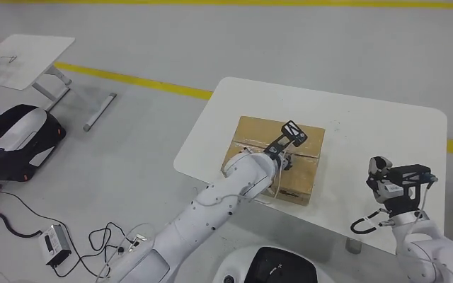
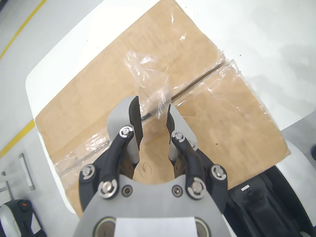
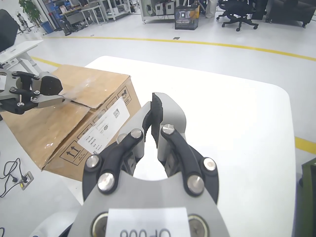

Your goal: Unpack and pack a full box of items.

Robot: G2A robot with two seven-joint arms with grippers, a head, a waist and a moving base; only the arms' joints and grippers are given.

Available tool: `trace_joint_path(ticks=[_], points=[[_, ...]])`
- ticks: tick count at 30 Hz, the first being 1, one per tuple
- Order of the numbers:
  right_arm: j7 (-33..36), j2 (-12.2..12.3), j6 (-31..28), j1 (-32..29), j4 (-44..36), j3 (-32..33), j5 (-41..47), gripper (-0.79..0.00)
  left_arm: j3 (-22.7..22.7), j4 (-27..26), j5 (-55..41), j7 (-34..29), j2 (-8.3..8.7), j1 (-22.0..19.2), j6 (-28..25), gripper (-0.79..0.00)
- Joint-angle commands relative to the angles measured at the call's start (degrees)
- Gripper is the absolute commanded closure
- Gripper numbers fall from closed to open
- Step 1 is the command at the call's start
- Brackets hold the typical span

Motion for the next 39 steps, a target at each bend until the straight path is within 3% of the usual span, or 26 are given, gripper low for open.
trace_joint_path(ticks=[1, 7, 11, 17, 20, 25, 27, 28, 33, 39], points=[[-0.1, 0.0, 0.0, 0.0, 0.0, 0.0, -0.1, 0.000, 0.1, -0.1, -0.2, 0.1, -0.10, -0.2, -0.1, -0.305], [-0.3, -0.1, 0.3, 0.0, 0.3, -0.1, -0.2, 0.000, -1.1, -1.7, -1.8, -0.2, -0.07, 0.8, -0.8, -0.545], [-0.3, -0.1, 0.4, 0.1, 0.5, -0.2, -0.2, 0.000, -1.7, -3.6, -2.0, -0.8, 0.07, 1.7, -1.8, -0.573], [-0.4, -0.2, 0.5, 0.3, 0.7, -0.4, -0.5, 0.000, -1.2, -0.8, -3.1, -0.5, -0.23, 1.4, -1.9, -0.477], [-0.4, -0.2, 0.8, 0.1, 0.4, -0.4, -0.8, 0.000, -0.8, 0.7, -3.3, 0.1, -0.51, 0.2, -1.9, -0.391], [-0.4, -0.2, 1.0, -0.2, -0.1, -0.3, -0.9, 0.000, 0.1, 2.9, -1.5, 0.3, -0.87, -1.7, -1.8, -0.336], [-0.4, -0.2, 1.1, -0.4, -0.3, -0.2, -1.0, 0.000, 0.1, 3.6, -2.0, 0.3, -1.03, -2.1, -1.6, -0.151], [-0.4, -0.2, 1.2, -0.4, -0.3, -0.2, -1.0, 0.000, 0.2, 3.7, -1.8, 0.3, -1.05, -2.2, -1.5, -0.018], [-0.1, -0.3, 1.2, -0.4, -0.5, -0.2, -1.0, 0.000, -0.6, 3.5, -1.3, 1.2, -1.06, -2.0, -1.0, 0.000], [0.7, -0.5, -1.1, 1.8, 0.2, -2.2, 0.3, 0.000, -5.1, -2.0, 3.7, 4.9, 0.03, 0.3, -0.7, 0.000]])
